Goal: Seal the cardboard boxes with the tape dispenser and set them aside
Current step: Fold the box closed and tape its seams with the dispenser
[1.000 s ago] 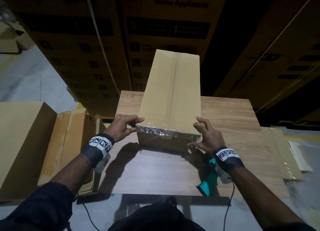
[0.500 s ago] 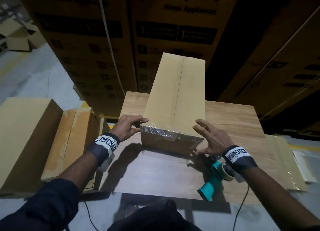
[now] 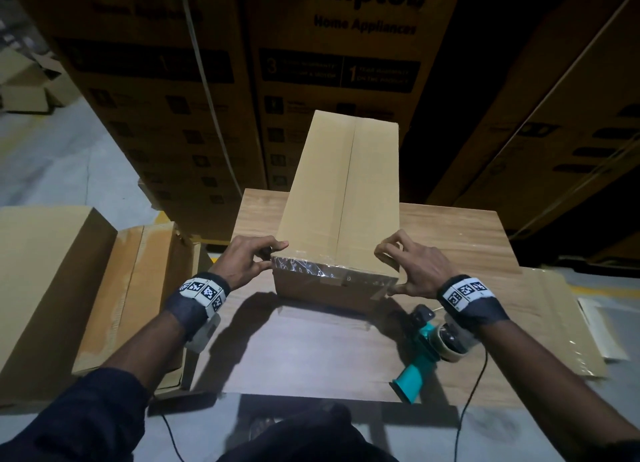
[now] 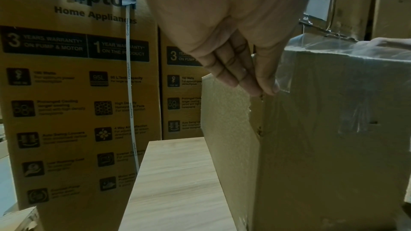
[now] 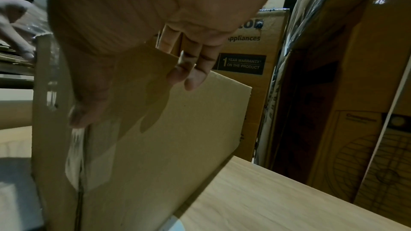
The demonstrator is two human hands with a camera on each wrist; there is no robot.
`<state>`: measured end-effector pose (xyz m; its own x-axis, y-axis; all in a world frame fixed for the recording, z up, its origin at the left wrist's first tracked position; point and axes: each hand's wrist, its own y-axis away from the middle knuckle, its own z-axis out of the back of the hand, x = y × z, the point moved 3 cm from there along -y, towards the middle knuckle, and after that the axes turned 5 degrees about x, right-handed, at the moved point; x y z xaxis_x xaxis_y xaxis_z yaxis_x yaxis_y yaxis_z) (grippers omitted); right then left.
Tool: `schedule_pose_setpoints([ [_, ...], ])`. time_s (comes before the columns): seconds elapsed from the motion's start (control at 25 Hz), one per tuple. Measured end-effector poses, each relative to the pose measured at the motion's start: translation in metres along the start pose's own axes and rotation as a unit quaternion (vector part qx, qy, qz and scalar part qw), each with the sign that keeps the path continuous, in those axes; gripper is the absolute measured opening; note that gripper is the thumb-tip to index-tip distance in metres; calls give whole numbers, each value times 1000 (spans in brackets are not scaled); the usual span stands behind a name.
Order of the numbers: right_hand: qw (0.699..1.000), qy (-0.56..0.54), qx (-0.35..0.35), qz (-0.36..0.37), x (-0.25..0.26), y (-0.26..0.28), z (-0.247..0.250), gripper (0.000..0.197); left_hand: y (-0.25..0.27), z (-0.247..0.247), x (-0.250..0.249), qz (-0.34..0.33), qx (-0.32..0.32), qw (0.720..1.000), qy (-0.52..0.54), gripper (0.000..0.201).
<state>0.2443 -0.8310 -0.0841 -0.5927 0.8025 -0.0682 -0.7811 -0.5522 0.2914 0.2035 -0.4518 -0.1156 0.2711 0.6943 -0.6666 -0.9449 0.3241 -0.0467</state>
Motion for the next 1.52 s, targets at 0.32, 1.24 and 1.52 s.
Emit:
schedule_pose_setpoints([
  [0.32, 999, -35, -29, 12, 8, -1, 1, 70, 2, 0, -4, 6, -5, 1000, -10, 52],
  [1.24, 995, -60, -67, -40, 19, 16, -6, 84, 3, 7, -26, -144, -36, 972, -184, 20],
  [1.52, 987, -105, -119, 27, 66, 4, 23, 66, 5, 2, -52, -154, 37, 966, -205, 43],
])
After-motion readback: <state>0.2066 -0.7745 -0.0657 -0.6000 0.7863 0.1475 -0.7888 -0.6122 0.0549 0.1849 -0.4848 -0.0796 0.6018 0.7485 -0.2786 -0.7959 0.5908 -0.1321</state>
